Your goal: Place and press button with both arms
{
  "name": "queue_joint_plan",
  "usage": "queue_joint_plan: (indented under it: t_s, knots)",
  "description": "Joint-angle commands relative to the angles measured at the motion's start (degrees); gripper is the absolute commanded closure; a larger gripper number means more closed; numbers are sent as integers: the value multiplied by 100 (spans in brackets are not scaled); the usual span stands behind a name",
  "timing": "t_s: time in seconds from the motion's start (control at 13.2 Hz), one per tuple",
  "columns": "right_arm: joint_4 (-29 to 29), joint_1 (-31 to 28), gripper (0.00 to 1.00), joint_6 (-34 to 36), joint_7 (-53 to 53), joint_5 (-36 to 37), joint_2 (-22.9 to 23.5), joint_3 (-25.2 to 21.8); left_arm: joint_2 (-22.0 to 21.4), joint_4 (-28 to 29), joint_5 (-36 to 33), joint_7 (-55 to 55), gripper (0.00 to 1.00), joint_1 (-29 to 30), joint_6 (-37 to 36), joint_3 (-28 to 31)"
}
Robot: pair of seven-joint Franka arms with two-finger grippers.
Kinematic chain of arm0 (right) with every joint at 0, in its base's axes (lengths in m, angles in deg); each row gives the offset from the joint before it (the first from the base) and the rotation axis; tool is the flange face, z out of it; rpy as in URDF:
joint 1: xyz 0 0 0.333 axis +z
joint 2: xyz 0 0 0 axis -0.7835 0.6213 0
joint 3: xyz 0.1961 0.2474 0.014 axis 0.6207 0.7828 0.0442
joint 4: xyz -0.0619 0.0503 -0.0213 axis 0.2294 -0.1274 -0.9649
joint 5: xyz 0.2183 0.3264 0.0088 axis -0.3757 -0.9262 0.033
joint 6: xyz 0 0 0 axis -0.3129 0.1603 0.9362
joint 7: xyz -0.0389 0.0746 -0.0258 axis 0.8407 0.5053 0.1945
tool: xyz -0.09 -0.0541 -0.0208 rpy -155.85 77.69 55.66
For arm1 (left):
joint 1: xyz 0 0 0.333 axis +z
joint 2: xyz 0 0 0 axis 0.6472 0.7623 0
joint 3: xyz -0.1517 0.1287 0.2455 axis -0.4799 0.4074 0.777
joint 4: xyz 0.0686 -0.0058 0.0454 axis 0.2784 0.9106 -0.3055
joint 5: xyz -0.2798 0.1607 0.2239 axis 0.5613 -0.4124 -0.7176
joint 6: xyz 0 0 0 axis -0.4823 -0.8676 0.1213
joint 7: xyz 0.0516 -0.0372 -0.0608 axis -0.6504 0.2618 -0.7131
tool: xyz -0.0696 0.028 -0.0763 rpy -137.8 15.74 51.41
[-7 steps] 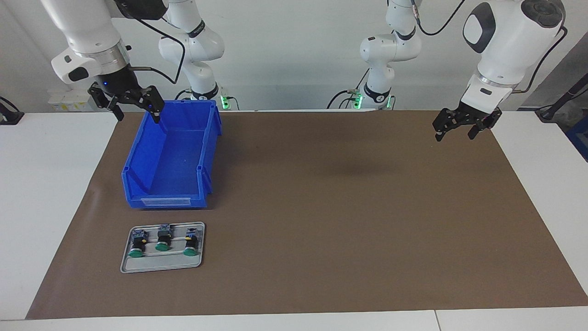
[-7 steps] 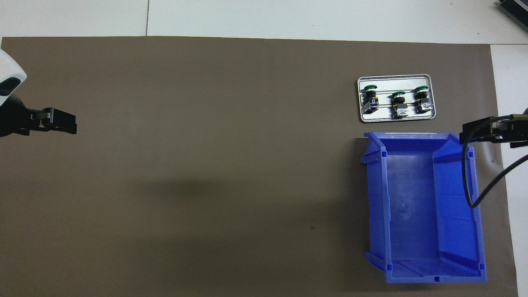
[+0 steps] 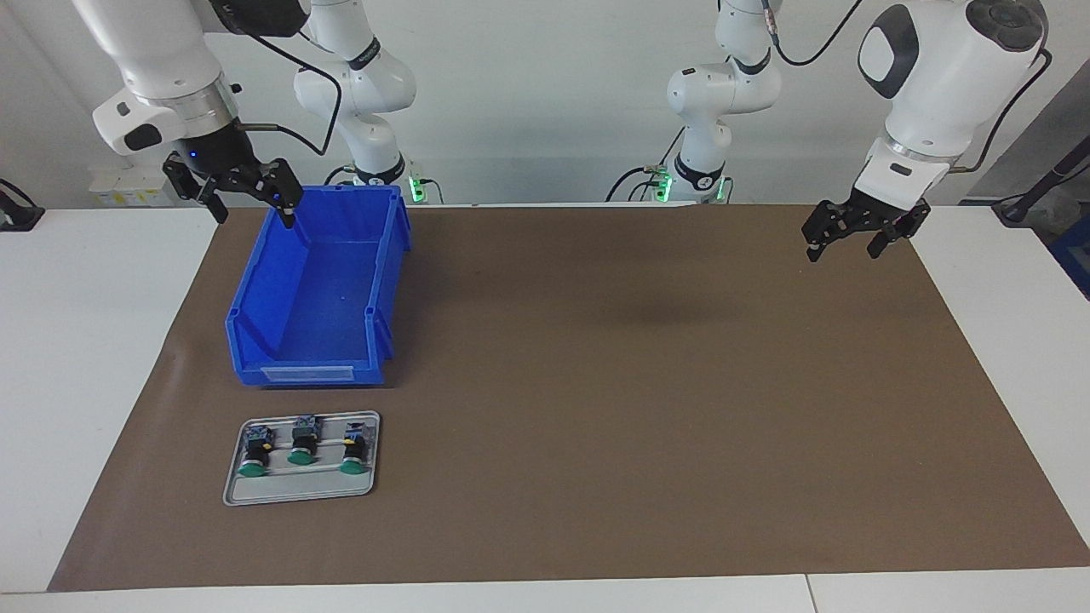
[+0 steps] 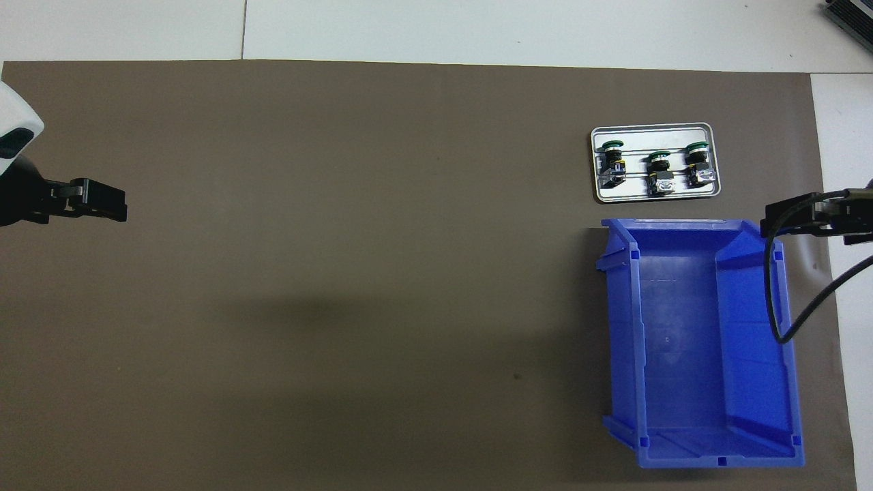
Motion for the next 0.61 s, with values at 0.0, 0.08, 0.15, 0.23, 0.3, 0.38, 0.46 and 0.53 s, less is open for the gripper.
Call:
queue_joint_plan:
  t_s: [0.0, 0.08, 0.15, 0.23, 0.3, 0.38, 0.46, 0.53]
  knots:
    - [-313, -102, 0, -508, 68, 40, -58, 9, -168, 190, 59, -8, 0, 48, 76, -21]
    - [-402, -189, 0, -815, 94, 32, 2, 9, -168, 190, 59, -8, 0, 57, 76, -21]
    - [-420, -251, 0, -1019, 164, 14, 116, 9, -168, 190, 59, -8, 0, 57, 76, -21]
    - [-412, -286, 0, -1256, 304, 5, 265, 9, -168, 190, 59, -8, 0, 57, 76, -21]
    - [-307, -304, 0, -1423, 331, -21, 562, 18, -168, 190, 59, -8, 0, 57, 85, -21]
    - [-219, -339, 0, -1747, 340, -108, 844, 18, -168, 190, 59, -8, 0, 57, 76, -21]
    - [-184, -357, 0, -2107, 366, -118, 1142, 9, -168, 190, 59, -8, 0, 57, 76, -21]
    - [-183, -366, 0, -2467, 410, -135, 1432, 18, -168, 190, 59, -8, 0, 57, 76, -21]
